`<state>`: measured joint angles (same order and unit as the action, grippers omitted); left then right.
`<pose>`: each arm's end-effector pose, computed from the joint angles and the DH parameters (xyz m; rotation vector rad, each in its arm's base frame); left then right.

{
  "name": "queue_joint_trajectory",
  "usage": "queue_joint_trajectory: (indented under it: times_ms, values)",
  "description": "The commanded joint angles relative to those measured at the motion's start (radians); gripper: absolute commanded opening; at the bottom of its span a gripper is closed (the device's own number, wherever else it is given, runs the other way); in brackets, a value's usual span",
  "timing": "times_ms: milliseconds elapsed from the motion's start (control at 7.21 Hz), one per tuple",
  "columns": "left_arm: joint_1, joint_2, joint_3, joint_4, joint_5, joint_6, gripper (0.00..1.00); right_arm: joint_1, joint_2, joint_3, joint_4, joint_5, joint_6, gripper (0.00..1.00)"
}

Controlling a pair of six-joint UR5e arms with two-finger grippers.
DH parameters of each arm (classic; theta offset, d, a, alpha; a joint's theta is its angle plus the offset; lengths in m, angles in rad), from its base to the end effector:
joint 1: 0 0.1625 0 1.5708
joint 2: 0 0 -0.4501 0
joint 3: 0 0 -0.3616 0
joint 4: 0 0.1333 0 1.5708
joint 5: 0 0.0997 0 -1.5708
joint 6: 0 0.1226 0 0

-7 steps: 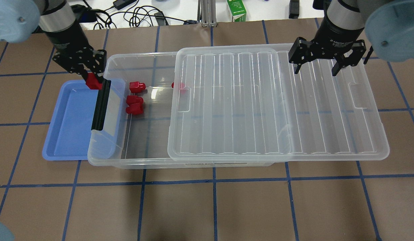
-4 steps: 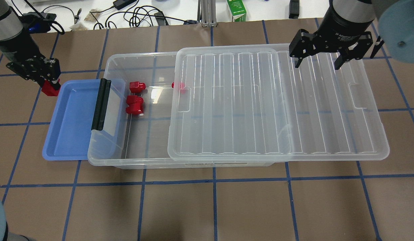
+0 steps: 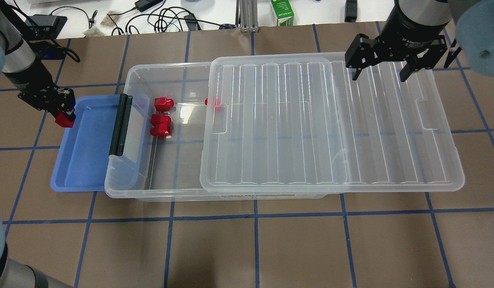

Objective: Place red block in blue tray from box

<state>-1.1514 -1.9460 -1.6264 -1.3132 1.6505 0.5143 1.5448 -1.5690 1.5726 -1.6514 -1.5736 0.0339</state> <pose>0.1195 -0.5715 0.2927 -0.1588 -3.1165 -0.2979 0.1207 -0.4745 0.4967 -0.0941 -3.1354 0.1208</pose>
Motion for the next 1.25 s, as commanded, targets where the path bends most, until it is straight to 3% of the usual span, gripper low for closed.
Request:
queue_joint_trajectory:
  times_ms: [0, 139, 555, 1109]
  values:
    - [0.001, -0.030, -0.039, 0.078, 0.002, 0.004, 0.00, 0.000, 0.017, -0.008, 0.001, -0.008, -0.006, 1.00]
    - [0.001, -0.045, -0.041, 0.080, 0.000, 0.006, 0.00, -0.029, 0.017, -0.009, -0.001, -0.009, -0.081, 1.00]
    - [-0.001, -0.108, -0.041, 0.121, -0.008, 0.003, 0.00, -0.280, 0.035, 0.032, -0.017, -0.002, -0.390, 1.00]
    - [-0.001, -0.129, -0.041, 0.124, -0.008, 0.003, 0.00, -0.544, 0.064, 0.168, -0.215, -0.006, -0.660, 1.00]
